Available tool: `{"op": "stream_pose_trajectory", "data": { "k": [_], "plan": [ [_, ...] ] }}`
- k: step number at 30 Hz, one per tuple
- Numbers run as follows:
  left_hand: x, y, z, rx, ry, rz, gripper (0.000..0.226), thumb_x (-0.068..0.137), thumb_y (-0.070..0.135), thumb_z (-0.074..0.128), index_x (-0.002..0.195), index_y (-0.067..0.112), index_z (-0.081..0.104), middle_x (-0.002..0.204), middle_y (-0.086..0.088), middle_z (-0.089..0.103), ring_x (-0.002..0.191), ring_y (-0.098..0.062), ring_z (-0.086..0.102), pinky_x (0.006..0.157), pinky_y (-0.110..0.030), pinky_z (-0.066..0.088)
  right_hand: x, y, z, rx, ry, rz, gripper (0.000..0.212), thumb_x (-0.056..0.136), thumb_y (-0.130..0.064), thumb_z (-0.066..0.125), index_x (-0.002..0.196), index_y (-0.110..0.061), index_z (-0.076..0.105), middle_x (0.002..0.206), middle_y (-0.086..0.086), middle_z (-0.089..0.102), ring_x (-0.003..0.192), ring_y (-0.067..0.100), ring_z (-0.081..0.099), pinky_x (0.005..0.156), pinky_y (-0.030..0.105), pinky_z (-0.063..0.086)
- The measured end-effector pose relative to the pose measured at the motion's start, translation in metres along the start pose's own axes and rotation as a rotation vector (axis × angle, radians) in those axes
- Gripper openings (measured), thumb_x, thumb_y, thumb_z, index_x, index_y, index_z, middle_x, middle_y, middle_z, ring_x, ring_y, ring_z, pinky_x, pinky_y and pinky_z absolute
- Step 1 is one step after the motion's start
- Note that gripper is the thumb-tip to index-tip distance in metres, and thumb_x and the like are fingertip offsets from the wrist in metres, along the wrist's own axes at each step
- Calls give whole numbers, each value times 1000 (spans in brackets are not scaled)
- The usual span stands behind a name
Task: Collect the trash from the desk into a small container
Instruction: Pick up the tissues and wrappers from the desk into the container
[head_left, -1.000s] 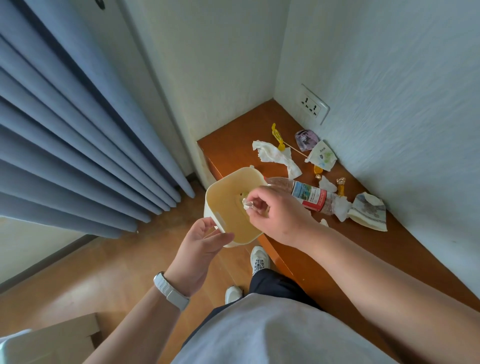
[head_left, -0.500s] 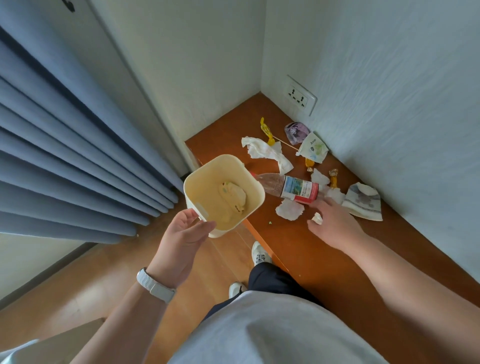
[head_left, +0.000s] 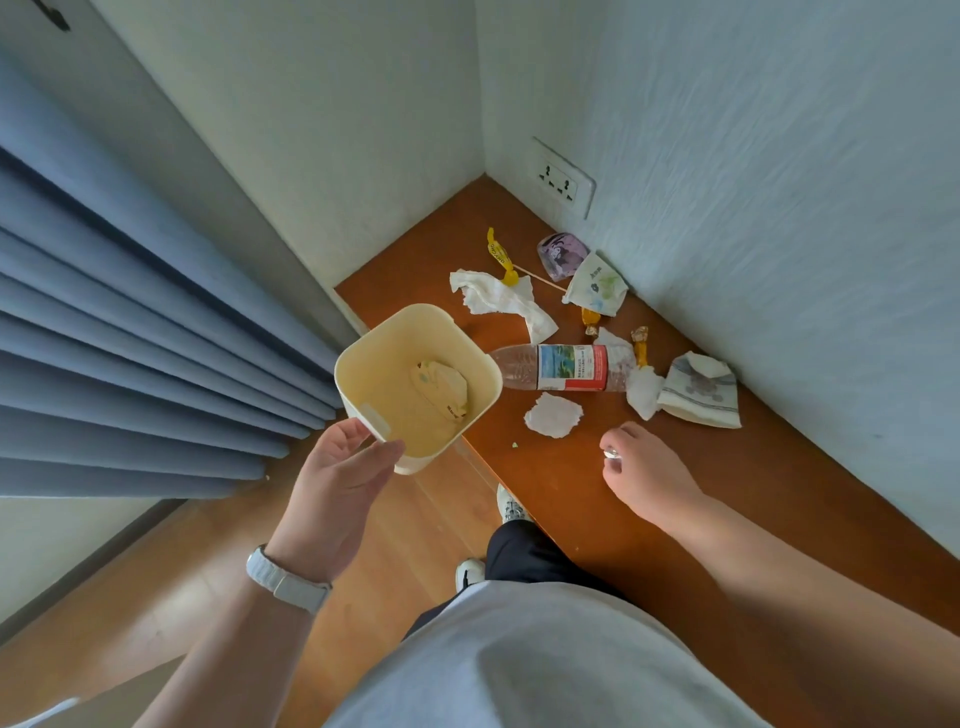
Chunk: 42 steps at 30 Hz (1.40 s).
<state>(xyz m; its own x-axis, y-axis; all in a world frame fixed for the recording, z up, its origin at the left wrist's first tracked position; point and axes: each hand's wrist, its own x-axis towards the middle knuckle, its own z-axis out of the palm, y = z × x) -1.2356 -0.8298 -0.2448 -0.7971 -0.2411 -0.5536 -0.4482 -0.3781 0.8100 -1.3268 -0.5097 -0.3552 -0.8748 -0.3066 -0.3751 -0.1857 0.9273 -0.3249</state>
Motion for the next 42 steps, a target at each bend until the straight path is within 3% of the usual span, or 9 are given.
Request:
{"op": "stream_pose_trajectory", "data": {
  "k": [5, 14, 18, 22, 28, 31, 35, 39, 42],
  "plan": [
    [-7, -4, 4, -6, -11, 32, 52, 75, 6, 74, 123, 2, 57, 113, -11, 74, 91, -16, 75, 74, -21, 58, -5, -17, -25, 81, 124, -109, 22, 93, -19, 62, 115, -15, 63, 113, -1, 61, 90, 10, 60, 72, 15, 47],
    [-34, -12, -2, -34, 2, 57, 55, 72, 10, 73, 124, 2, 56, 115, -13, 75, 93, -17, 76, 75, -23, 59, -19, -121, -89, 102, 435, -672, 14, 84, -5, 66, 98, -5, 66, 98, 6, 64, 88, 20, 62, 64, 31, 57],
    [-47, -19, 3, -40, -26, 49, 60, 72, 8, 74, 128, -1, 54, 113, -12, 78, 99, -23, 76, 81, -28, 59, -23, -158, -89, 83, 410, -837, 13, 84, -3, 63, 97, -5, 66, 95, 8, 64, 87, 25, 62, 67, 36, 57],
    [-56, -23, 10, -37, -53, 40, 59, 71, 8, 75, 126, -1, 54, 107, -9, 80, 100, -25, 75, 92, -38, 54, -24, -171, -84, 34, 293, -871, 16, 86, -8, 62, 101, -9, 67, 99, 5, 65, 87, 22, 62, 65, 40, 56],
    [-53, -22, 0, -17, -8, 43, 59, 72, 8, 75, 126, -1, 53, 109, -10, 79, 103, -29, 75, 91, -38, 55, -30, -155, -100, 128, 215, -782, 26, 92, -23, 59, 115, -11, 64, 113, -1, 63, 103, 14, 59, 83, 28, 54],
    [-49, -20, -4, -33, 25, 47, 60, 72, 8, 74, 127, -3, 54, 112, -13, 77, 97, -24, 75, 84, -32, 57, -22, -128, -115, 151, 240, -693, 26, 92, -22, 58, 115, -10, 63, 112, -3, 62, 100, 9, 58, 82, 21, 51],
    [-44, -16, -1, -36, 31, 62, 56, 74, 10, 72, 126, 0, 56, 119, -16, 74, 97, -22, 74, 85, -32, 56, 2, -71, -120, 88, 251, -416, 29, 93, -26, 60, 118, -13, 60, 117, 1, 60, 97, 16, 61, 73, 29, 57],
    [-35, -11, 13, -15, -8, 70, 57, 74, 9, 72, 128, -1, 55, 116, -12, 75, 99, -22, 74, 81, -27, 58, 30, -7, -106, -19, 154, -103, 40, 91, -33, 62, 126, -15, 56, 130, 5, 53, 109, 25, 57, 83, 40, 53],
    [-27, -8, 25, 5, -30, 59, 59, 74, 10, 72, 129, -1, 54, 116, -11, 75, 98, -21, 75, 77, -23, 59, 39, 33, -94, -162, 52, -13, 52, 86, -35, 60, 134, -17, 49, 135, 7, 47, 114, 28, 53, 87, 45, 51]
  ]
}}
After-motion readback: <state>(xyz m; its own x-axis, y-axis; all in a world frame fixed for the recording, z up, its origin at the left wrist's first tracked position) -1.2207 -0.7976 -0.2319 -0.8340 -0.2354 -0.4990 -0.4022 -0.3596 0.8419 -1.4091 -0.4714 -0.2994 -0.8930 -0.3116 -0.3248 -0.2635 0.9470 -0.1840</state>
